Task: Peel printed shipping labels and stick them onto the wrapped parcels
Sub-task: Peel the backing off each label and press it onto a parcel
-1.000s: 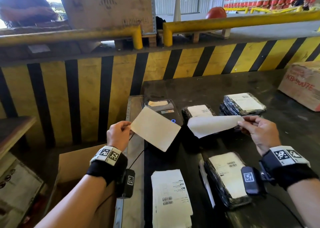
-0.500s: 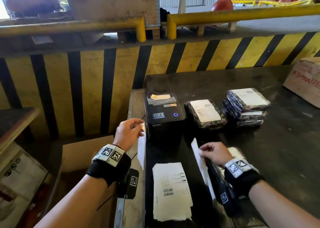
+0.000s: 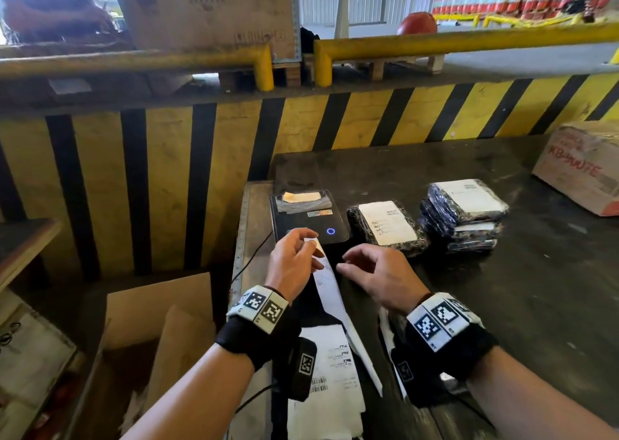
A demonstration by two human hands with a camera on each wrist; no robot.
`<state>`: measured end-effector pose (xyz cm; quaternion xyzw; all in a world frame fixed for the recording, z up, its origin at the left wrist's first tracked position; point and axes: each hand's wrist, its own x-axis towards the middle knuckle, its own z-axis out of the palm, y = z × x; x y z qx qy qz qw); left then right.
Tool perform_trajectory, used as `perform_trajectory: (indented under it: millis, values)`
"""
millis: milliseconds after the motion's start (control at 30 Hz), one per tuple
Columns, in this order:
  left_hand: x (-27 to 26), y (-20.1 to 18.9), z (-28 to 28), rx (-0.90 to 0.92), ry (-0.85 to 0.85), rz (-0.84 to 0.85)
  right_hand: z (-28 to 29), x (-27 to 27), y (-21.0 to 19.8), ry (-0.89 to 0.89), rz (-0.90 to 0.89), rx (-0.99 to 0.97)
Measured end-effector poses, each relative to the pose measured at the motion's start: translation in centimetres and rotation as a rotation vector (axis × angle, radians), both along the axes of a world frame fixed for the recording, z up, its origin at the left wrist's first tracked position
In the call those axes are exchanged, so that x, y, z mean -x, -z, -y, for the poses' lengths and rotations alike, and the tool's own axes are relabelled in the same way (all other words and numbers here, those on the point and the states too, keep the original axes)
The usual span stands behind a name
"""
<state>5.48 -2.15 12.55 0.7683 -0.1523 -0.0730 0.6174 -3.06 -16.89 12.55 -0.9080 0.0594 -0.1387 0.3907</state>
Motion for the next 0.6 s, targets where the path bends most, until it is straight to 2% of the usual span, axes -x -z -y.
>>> perform_trajectory:
  millis: [167, 367, 467, 533, 600]
  values:
    - [0.5, -1.3, 3.1, 0.069, 0.023, 0.024, 1.4, 0.3, -1.4, -0.018, 0.068, 0.106]
    - [0.3, -2.2, 6.3, 0.109, 0.093, 0.032, 4.3, 0.1, -1.4, 0.018, 0.179, 0.075]
    - [-0.5, -2.6, 7.9, 0.157, 0.112, -0.02, 6.8, -0.4, -1.6, 0.051, 0.166, 0.067]
    - [-1.5, -2.2, 9.0, 0.134, 0.076, -0.009, 8.8, -0.8, -1.6, 0.099, 0.16, 0.052]
    - [-3.0, -1.1, 10.1, 0.016, 0.022, 0.042, 10.9, -1.3, -1.8, 0.148, 0.181, -0.016]
